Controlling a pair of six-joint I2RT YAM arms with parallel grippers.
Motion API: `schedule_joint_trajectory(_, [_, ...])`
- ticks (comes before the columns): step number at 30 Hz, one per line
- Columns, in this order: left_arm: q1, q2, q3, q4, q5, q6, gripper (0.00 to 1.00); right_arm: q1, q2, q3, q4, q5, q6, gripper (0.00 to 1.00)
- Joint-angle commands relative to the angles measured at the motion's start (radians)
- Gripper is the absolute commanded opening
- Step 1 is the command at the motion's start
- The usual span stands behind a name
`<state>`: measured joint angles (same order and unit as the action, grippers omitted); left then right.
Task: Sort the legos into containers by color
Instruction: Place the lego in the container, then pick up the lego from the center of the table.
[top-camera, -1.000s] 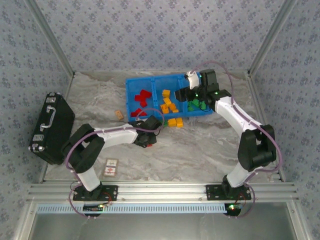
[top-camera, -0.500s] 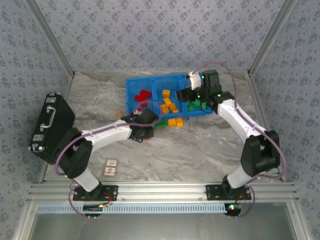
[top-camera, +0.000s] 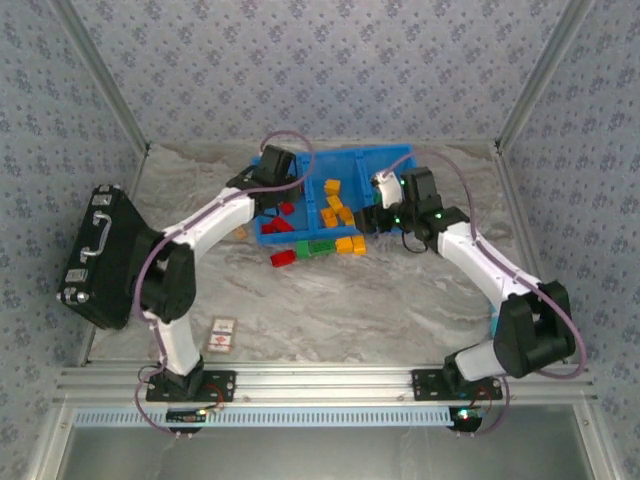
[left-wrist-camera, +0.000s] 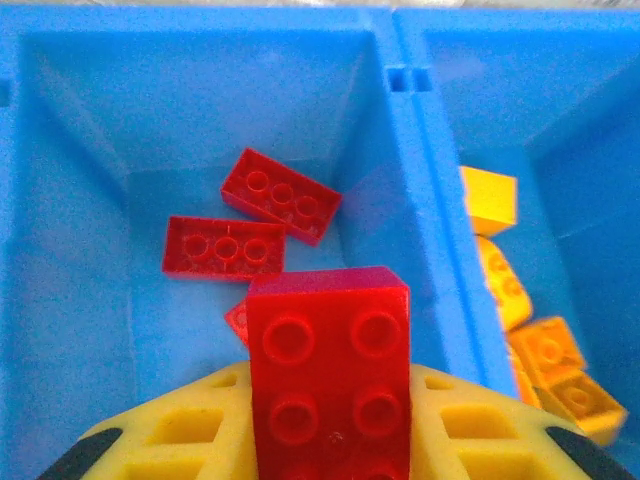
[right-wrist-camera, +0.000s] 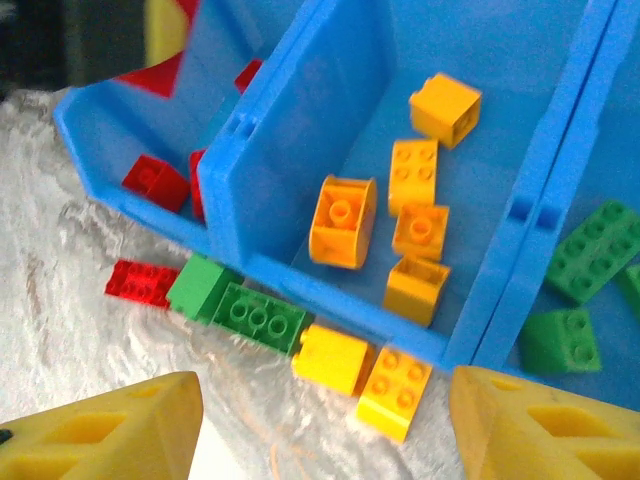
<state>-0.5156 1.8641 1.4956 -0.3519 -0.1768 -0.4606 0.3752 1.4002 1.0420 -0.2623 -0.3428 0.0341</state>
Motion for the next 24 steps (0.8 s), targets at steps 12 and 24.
schedule_joint_trajectory(12, [0.046,0.114,0.147,0.025,0.062,0.086,0.53,0.080,-0.016,-0.152,-0.053,0.183,0.125,0.65])
schedule_joint_trajectory(24, [0.046,-0.092,0.079,-0.013,0.055,0.161,0.65,0.156,0.223,-0.055,-0.040,0.299,0.117,0.65])
